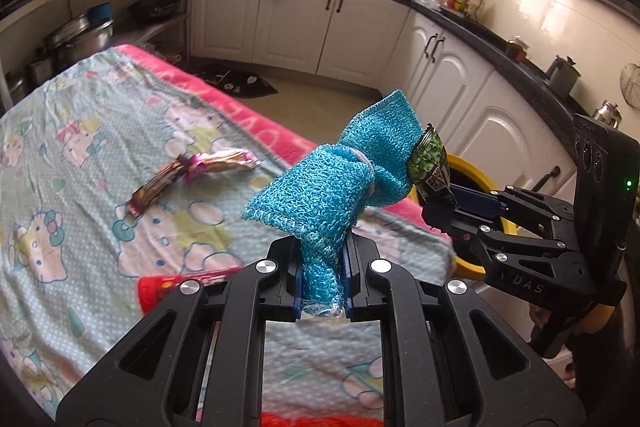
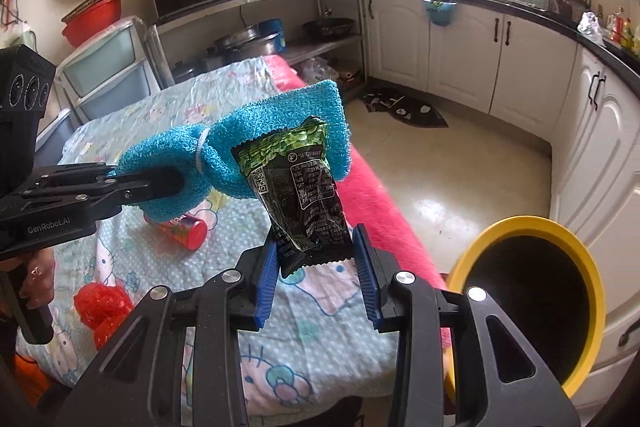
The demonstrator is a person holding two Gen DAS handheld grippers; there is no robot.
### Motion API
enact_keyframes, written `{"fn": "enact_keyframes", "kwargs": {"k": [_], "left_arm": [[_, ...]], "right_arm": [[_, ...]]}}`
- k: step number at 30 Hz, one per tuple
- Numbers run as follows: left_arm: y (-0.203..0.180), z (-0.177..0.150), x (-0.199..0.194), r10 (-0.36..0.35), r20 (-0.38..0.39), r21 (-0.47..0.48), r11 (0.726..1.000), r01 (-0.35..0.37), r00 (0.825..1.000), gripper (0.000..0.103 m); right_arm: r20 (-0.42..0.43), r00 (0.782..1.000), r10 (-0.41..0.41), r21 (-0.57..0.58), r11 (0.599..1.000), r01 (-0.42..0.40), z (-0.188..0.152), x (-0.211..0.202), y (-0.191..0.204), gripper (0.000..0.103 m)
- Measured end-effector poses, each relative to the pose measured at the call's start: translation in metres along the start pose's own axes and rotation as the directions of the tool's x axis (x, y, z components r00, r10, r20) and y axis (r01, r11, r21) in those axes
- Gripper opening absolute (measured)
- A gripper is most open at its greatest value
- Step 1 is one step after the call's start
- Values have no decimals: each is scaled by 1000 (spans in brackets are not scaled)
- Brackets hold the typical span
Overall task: Collect trash
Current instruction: 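Carry the black bag and blue towel over the yellow bin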
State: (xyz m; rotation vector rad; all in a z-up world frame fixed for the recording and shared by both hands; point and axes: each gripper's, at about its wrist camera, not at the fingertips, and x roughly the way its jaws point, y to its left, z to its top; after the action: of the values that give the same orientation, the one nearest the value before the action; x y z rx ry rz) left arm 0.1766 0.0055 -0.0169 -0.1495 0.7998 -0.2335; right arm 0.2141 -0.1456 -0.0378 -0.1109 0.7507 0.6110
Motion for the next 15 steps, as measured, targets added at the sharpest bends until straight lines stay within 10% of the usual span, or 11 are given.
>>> {"fn": "enact_keyframes", "kwargs": {"k": [15], "left_arm": [[-52, 12, 5, -71, 29, 55, 996, 70, 997, 9]], "right_arm": [[64, 995, -79, 70, 995, 75, -10, -47, -32, 34]]}}
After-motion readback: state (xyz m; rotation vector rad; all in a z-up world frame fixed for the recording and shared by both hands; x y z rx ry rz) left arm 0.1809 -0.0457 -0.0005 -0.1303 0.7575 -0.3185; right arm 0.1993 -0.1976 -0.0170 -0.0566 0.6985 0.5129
